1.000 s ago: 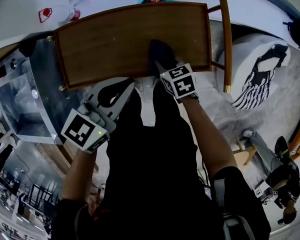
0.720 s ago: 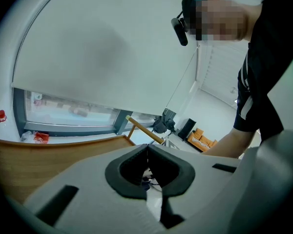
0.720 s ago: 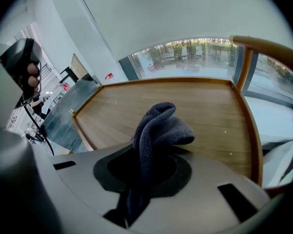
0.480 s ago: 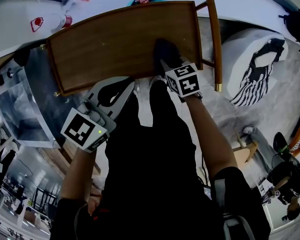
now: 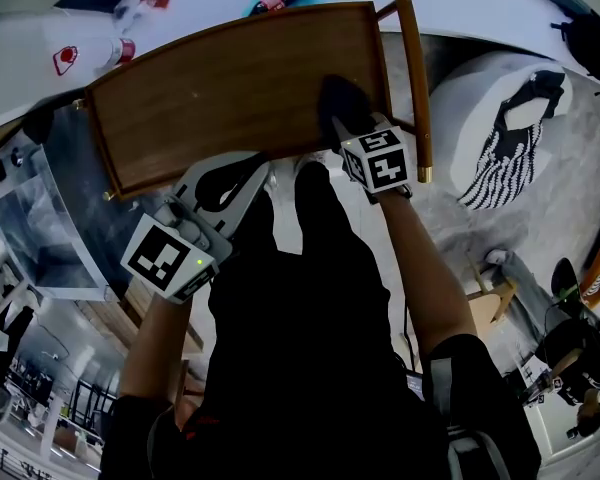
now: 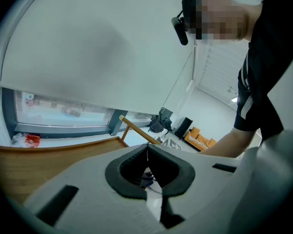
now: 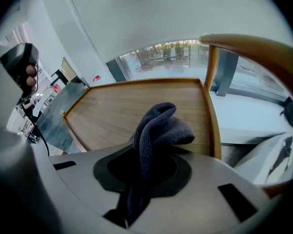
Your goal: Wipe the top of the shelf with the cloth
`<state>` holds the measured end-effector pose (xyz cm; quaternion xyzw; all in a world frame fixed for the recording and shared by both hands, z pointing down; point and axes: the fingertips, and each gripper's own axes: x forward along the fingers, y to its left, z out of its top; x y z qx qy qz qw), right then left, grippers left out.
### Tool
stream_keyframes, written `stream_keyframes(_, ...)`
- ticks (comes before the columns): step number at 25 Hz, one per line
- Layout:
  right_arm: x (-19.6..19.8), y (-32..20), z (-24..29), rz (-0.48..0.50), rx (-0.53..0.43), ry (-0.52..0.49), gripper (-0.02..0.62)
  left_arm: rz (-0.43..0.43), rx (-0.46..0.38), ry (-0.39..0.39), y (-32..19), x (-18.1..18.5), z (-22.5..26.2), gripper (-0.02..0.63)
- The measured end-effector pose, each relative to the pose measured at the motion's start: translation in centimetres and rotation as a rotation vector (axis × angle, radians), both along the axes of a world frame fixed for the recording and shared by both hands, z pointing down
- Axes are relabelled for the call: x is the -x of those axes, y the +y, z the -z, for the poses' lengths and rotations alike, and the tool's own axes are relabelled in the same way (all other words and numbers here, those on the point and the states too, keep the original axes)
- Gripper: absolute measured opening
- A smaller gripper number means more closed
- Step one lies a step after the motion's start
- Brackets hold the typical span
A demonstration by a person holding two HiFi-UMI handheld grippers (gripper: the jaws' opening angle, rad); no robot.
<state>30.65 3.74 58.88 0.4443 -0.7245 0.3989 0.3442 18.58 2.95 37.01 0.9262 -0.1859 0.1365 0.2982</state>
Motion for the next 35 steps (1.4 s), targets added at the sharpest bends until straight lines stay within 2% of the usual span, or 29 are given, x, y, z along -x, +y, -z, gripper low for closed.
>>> stream_keyframes(17,-1.9,0.2,0.6,-0.009,-0.001,0.073,0.058,0.001,-0.019,0.007,-0.9,-0.8,0.9,0.02)
stream_keyframes(25,-1.0,-0.7,2.0,-0.009,-0.014,0.062,0.058,0.032,-0.053,0.015,-1.8,1.0,2.5,0.02)
stream_keyframes(35,1.9,-2.8,6.1,0.022,-0.086,0.052,0.058,0.08,-0.109,0.022,-2.5,4.2,5.3,0.02)
